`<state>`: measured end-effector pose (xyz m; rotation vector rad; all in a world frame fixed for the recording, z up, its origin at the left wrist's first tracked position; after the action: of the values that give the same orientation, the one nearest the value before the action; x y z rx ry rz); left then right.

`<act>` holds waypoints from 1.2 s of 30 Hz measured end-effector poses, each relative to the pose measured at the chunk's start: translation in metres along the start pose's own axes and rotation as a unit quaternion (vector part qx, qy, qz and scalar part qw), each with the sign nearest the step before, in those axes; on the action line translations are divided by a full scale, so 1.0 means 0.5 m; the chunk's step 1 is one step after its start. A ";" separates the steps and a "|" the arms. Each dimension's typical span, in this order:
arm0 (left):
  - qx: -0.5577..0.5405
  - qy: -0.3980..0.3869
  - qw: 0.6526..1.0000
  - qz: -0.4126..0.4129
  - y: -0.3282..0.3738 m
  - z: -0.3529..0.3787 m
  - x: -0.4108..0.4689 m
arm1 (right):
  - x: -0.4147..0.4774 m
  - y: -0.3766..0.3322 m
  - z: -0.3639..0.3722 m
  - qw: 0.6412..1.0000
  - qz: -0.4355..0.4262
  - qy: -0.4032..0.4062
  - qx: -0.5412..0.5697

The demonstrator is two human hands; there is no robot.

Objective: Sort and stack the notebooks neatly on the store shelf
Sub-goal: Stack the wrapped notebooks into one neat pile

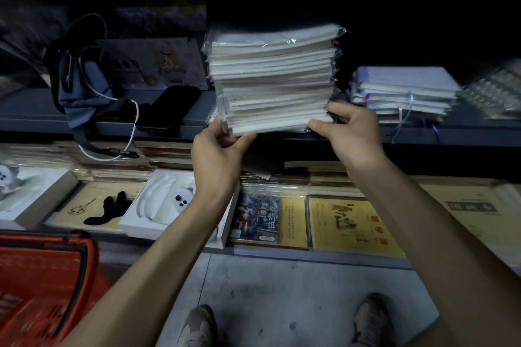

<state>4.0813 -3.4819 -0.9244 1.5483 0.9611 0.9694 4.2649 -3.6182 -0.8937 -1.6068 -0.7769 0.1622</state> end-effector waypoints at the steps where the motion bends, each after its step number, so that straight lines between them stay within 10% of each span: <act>1: 0.007 0.008 1.000 0.001 0.000 0.001 0.000 | -0.002 0.002 0.000 1.000 0.002 0.005 -0.006; 25: 0.090 0.109 0.989 0.045 0.014 0.009 -0.031 | -0.008 0.024 0.004 0.983 0.083 0.065 0.151; 36: 0.035 0.010 0.999 -0.023 0.006 -0.012 0.004 | -0.017 0.025 0.008 0.970 0.123 0.064 0.200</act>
<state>4.0768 -3.4786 -0.9204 1.5696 1.0500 0.9288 4.2610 -3.6194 -0.9089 -1.3076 -0.4101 0.3658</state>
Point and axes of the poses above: each hand's wrist, its own x-axis towards the middle knuckle, its own z-axis out of the palm, y = z × x, the point moved 4 cm from there along x, towards the middle knuckle, and after that the axes turned 10 degrees about -z, right-handed, at the moved point
